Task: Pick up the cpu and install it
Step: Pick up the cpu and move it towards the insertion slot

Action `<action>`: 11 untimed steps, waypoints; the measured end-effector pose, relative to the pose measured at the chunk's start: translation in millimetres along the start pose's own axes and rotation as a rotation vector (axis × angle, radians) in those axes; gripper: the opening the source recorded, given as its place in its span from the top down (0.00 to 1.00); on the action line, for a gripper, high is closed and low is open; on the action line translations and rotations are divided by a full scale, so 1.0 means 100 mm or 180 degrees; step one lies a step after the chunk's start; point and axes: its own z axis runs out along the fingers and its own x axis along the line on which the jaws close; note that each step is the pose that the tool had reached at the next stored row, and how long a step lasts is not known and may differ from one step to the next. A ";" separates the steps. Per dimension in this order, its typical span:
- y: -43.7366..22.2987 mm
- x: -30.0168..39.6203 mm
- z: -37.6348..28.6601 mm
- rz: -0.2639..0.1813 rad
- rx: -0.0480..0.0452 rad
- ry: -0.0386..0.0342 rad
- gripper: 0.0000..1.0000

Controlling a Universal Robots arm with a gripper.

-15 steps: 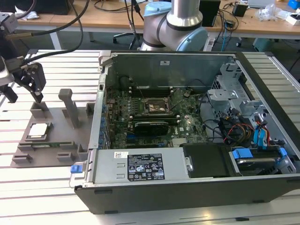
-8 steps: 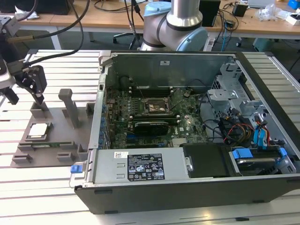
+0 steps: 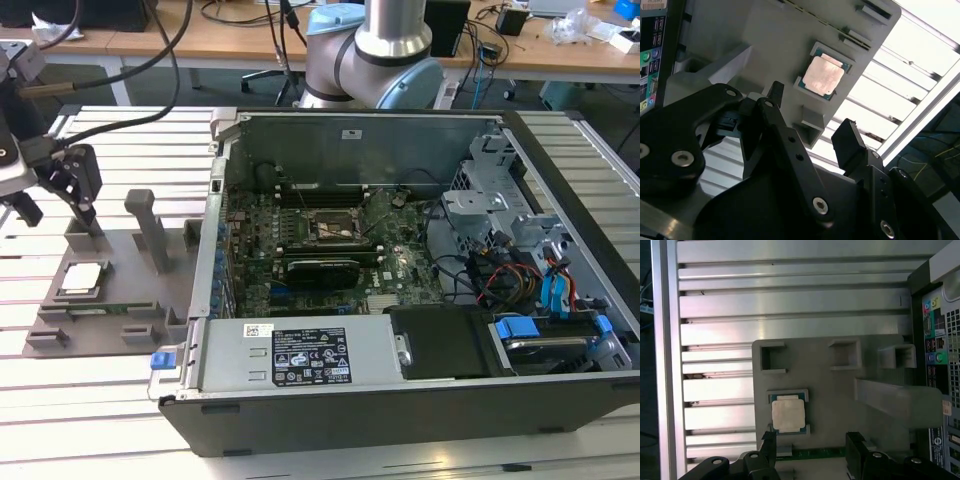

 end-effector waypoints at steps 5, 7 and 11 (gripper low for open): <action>-0.001 0.001 0.036 0.0000 0.0000 0.0000 0.34; -0.001 0.002 0.051 0.0000 0.0000 0.0000 0.34; -0.002 0.002 0.087 0.0000 0.0000 0.0000 0.34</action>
